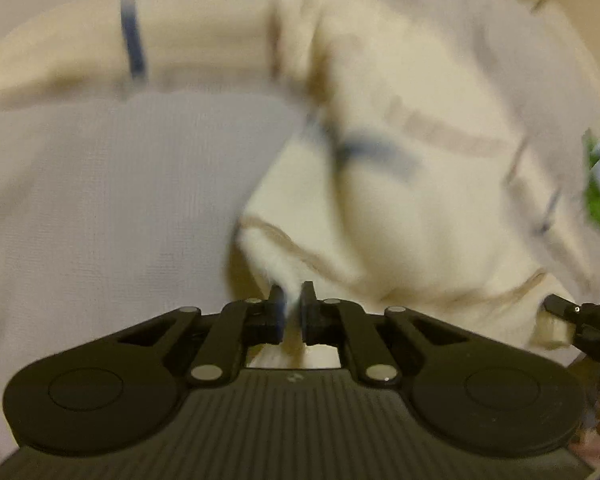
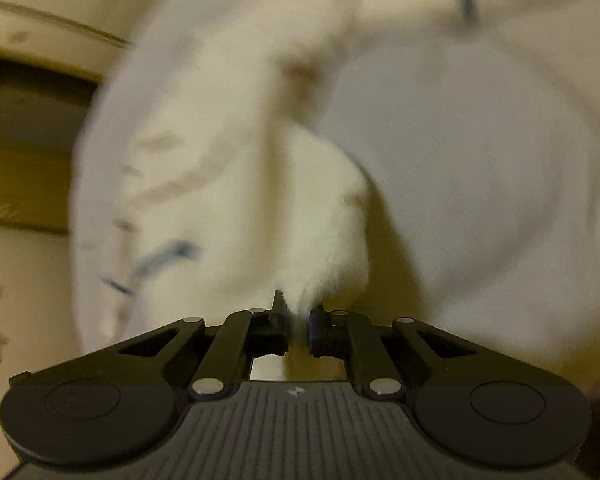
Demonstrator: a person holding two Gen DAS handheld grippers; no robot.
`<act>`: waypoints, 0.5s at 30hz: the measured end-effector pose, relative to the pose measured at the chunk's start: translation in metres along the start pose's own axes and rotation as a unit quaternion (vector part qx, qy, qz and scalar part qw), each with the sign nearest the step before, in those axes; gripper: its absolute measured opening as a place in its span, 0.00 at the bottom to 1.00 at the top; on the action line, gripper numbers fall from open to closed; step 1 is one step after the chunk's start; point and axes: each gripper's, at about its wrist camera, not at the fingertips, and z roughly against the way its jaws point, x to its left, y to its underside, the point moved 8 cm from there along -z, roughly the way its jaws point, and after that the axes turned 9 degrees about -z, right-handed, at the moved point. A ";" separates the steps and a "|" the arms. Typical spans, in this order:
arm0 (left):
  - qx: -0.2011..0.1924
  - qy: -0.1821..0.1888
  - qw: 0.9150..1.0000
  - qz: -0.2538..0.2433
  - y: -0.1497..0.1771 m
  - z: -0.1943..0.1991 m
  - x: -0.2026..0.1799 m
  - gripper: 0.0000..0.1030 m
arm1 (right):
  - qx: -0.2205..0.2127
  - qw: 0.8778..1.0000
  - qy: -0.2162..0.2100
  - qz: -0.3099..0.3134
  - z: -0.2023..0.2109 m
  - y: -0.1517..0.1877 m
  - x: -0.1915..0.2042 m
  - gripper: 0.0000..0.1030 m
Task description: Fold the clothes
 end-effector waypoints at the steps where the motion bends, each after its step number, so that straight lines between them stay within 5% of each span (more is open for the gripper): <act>1: -0.038 0.001 0.999 0.005 -0.014 0.032 -0.003 0.04 | -0.019 1.000 -0.008 0.021 0.027 -0.011 0.017 0.09; 5: -0.134 -0.042 0.990 -0.015 -0.032 0.132 -0.014 0.04 | -0.080 0.989 0.001 0.127 0.127 -0.037 0.067 0.08; 8: -0.125 -0.067 0.989 -0.032 0.000 0.149 -0.022 0.05 | -0.062 0.984 0.051 0.160 0.148 -0.027 0.057 0.08; 11: -0.025 -0.099 0.995 -0.017 0.065 0.092 -0.022 0.05 | -0.016 0.979 0.118 0.166 0.133 -0.006 0.022 0.08; 12: 0.013 -0.110 0.994 -0.011 0.088 0.070 -0.022 0.05 | -0.003 0.972 0.166 0.165 0.115 0.000 -0.004 0.16; 15: 0.121 -0.133 0.984 0.012 0.150 0.016 -0.020 0.05 | 0.047 0.955 0.273 0.110 0.075 0.017 -0.079 0.22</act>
